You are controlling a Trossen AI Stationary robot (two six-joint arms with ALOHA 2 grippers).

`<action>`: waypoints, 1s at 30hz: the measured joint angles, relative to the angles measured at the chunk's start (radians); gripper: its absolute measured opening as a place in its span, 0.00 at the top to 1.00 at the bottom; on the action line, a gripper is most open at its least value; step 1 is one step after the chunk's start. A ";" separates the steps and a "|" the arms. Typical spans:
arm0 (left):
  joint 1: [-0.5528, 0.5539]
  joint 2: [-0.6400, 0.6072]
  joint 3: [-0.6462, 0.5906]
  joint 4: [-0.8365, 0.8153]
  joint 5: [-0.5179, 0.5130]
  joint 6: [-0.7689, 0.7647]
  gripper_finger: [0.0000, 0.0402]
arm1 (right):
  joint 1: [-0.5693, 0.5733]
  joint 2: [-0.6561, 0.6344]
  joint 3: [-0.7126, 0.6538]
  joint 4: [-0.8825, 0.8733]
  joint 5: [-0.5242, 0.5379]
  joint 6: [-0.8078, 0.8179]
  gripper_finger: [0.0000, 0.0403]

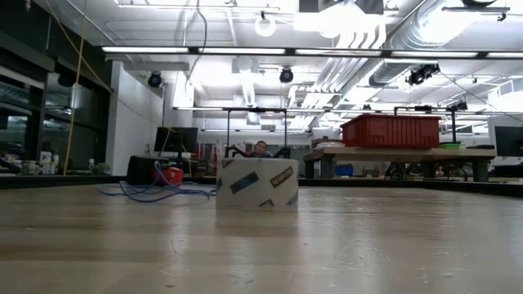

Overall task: Coil cords
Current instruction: Uncoil the blue wire from the spool

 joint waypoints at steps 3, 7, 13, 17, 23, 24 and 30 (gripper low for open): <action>-0.003 0.000 0.000 -0.016 -0.045 0.076 1.00 | -0.008 -0.001 0.064 0.017 -0.073 0.002 0.54; -0.026 0.003 0.000 0.011 -0.044 0.078 1.00 | -0.009 -0.001 0.114 0.025 -0.121 -0.004 0.54; -0.110 0.003 0.000 0.031 0.120 0.115 1.00 | -0.028 0.000 0.125 0.039 -0.136 -0.008 0.54; -0.210 0.003 0.000 -0.094 0.168 0.362 1.00 | -0.044 0.000 0.125 0.052 -0.202 -0.008 0.54; -0.350 0.006 0.000 -0.511 -0.259 0.746 1.00 | -0.047 -0.012 0.125 0.015 -0.205 -0.016 0.54; -0.370 0.009 0.000 -0.586 -0.347 0.795 1.00 | -0.047 -0.016 0.125 0.002 -0.201 -0.018 0.54; -0.469 0.053 -0.002 -0.877 -0.681 0.951 1.00 | -0.047 -0.031 0.125 -0.071 -0.187 0.019 0.54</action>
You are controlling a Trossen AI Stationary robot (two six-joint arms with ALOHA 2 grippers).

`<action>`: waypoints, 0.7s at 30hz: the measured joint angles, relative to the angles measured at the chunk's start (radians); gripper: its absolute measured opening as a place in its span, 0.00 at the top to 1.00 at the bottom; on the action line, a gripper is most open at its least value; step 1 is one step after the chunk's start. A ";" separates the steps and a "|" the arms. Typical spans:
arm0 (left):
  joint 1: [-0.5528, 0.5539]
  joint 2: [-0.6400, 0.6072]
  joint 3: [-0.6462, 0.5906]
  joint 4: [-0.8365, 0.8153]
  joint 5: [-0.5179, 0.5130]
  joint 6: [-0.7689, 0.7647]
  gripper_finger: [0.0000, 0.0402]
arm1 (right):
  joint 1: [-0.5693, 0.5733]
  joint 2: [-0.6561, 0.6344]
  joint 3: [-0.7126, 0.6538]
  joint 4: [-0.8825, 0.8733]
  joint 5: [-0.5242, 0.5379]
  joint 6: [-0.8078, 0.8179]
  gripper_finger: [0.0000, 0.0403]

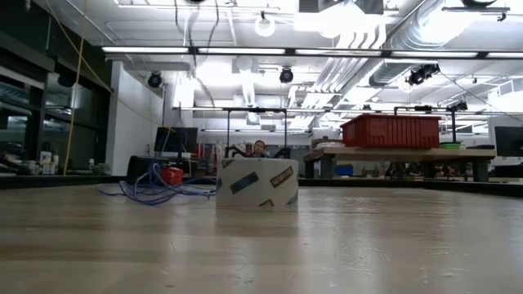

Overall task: Coil cords
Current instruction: Uncoil the blue wire from the spool

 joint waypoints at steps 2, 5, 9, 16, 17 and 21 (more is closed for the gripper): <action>-0.024 0.023 0.000 -0.032 -0.023 0.024 1.00 | 0.000 0.000 0.000 -0.017 0.000 0.013 0.54; -0.058 0.074 0.000 -0.097 -0.026 0.053 1.00 | 0.000 0.003 0.000 -0.054 0.000 0.039 0.54; -0.100 0.153 0.000 -0.208 -0.027 0.104 1.00 | 0.000 0.014 -0.003 -0.168 -0.025 0.091 0.54; -0.178 0.192 0.000 -0.115 -0.205 0.163 1.00 | 0.000 0.065 -0.004 -0.385 -0.030 0.113 0.54; -0.187 0.187 0.000 -0.090 -0.236 0.175 1.00 | 0.000 0.078 -0.004 -0.395 -0.030 0.105 0.54; -0.206 0.138 0.000 -0.019 -0.288 0.190 1.00 | -0.002 0.135 -0.005 -0.393 -0.030 0.047 0.54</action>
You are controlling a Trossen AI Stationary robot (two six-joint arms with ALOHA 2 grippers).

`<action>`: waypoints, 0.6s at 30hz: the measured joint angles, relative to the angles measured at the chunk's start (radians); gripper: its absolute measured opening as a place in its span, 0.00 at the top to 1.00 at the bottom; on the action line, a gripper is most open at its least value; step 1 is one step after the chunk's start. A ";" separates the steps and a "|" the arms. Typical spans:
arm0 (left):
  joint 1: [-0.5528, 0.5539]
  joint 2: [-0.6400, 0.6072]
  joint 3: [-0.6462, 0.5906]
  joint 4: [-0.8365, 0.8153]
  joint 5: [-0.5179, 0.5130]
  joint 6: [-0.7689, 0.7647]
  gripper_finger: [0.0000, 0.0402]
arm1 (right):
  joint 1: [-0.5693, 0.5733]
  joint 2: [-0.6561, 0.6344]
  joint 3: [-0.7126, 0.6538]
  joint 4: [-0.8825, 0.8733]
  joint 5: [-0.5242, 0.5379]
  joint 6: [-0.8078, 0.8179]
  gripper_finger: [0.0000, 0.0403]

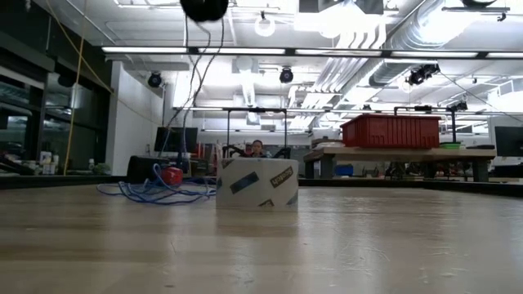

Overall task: Coil cords
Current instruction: Uncoil the blue wire from the spool

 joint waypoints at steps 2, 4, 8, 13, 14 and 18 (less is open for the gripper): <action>-0.010 -0.027 0.000 0.027 -0.008 -0.015 1.00 | -0.009 0.028 0.000 0.025 -0.003 -0.020 0.54; -0.018 -0.053 0.000 0.060 -0.029 -0.043 1.00 | -0.017 0.060 0.000 0.068 -0.008 -0.021 0.54; -0.030 -0.099 0.000 0.150 -0.064 -0.092 1.00 | -0.024 0.128 0.000 0.164 -0.015 -0.019 0.54; -0.030 -0.126 0.001 0.190 -0.068 -0.124 1.00 | -0.023 0.173 0.000 0.237 -0.009 -0.012 0.54; -0.030 -0.126 0.001 0.189 -0.068 -0.129 1.00 | -0.023 0.179 0.000 0.240 -0.010 -0.007 0.54; -0.030 -0.126 0.001 0.185 -0.076 -0.131 1.00 | -0.023 0.179 0.000 0.269 -0.015 0.006 0.55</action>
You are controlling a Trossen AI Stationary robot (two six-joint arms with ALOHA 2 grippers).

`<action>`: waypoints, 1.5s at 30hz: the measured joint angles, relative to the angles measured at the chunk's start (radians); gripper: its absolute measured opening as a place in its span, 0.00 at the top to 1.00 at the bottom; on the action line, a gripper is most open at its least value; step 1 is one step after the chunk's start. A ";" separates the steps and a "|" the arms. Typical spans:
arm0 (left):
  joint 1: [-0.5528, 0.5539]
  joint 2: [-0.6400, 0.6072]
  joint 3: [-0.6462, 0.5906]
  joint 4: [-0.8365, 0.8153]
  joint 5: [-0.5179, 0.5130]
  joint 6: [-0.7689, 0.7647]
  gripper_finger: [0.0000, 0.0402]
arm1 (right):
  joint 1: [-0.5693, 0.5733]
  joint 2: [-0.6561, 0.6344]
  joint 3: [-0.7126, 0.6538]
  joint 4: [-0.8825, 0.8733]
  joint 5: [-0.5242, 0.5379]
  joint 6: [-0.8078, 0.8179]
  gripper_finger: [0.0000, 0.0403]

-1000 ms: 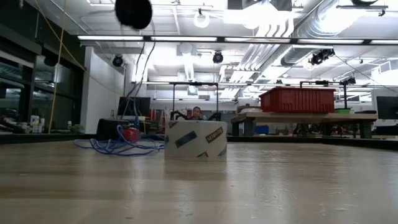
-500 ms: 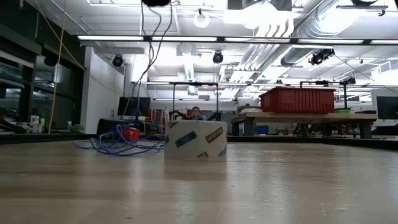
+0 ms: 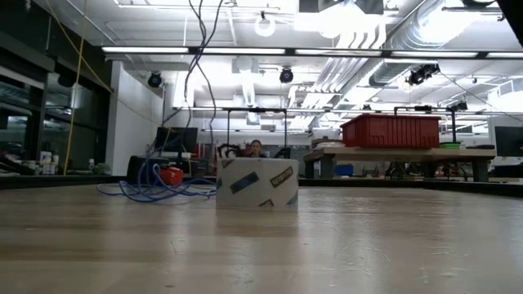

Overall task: Coil cords
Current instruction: Uncoil the blue wire from the spool

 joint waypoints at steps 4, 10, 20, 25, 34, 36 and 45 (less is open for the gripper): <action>0.000 0.001 0.000 -0.002 -0.003 0.000 1.00 | 0.003 -0.001 0.000 0.018 0.020 0.003 0.63; 0.000 0.001 0.000 -0.006 -0.001 0.000 1.00 | 0.009 -0.001 0.000 0.016 0.046 -0.017 0.95; 0.004 0.025 0.000 -0.168 0.164 -0.033 1.00 | 0.062 -0.089 0.046 0.000 0.037 -0.066 1.00; 0.004 0.082 0.000 -0.076 0.252 -0.002 1.00 | 0.058 -0.095 0.048 0.086 0.039 -0.079 1.00; -0.039 0.105 0.052 0.035 0.309 -0.019 1.00 | -0.004 -0.097 0.049 -0.044 0.111 -0.069 1.00; -0.049 0.104 0.109 0.042 0.282 -0.032 1.00 | -0.012 -0.097 0.049 -0.088 0.105 -0.068 1.00; -0.053 0.092 0.397 -0.023 0.062 0.025 1.00 | -0.018 -0.128 0.049 -0.238 0.165 -0.053 1.00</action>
